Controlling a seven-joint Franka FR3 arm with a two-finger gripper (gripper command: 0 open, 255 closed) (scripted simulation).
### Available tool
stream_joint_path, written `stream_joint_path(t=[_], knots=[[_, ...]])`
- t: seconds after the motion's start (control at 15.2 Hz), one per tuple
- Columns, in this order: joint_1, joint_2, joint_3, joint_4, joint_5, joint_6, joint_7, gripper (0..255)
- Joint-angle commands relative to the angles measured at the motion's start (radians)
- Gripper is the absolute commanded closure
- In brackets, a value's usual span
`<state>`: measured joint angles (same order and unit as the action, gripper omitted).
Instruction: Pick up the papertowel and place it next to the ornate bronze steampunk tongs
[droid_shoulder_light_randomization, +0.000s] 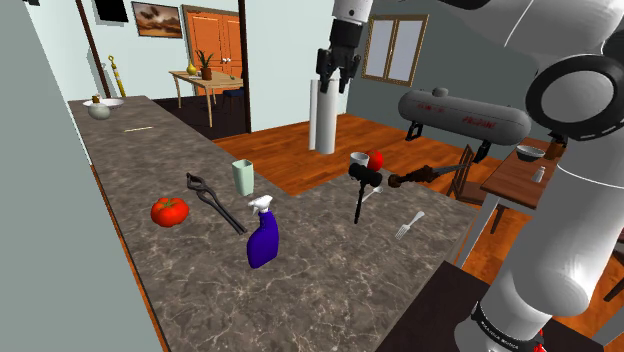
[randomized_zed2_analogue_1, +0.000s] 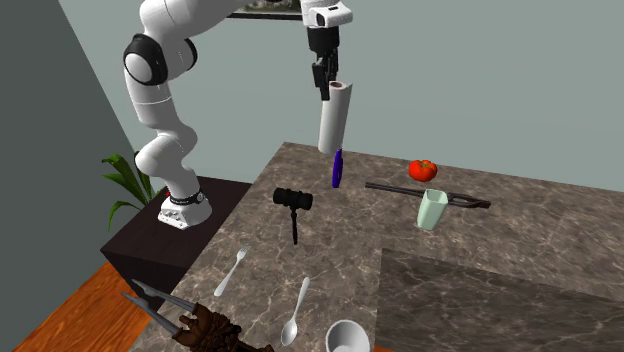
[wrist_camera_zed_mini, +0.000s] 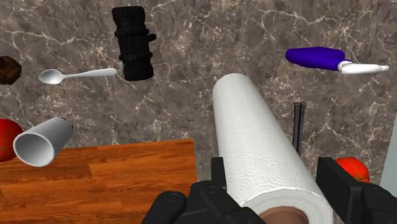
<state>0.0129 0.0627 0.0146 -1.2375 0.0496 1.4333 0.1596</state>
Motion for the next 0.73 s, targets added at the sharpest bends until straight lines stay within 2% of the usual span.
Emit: stream_joint_path(t=[0.0,0.33,0.66], knots=[[-0.018,-0.035,-0.016,-0.034,0.005,-0.002,-0.033,255],[-0.072,-0.147,-0.071,-0.168,0.014,0.013,-0.141,255],[-0.12,-0.229,-0.135,-0.255,0.013,0.011,-0.253,255]])
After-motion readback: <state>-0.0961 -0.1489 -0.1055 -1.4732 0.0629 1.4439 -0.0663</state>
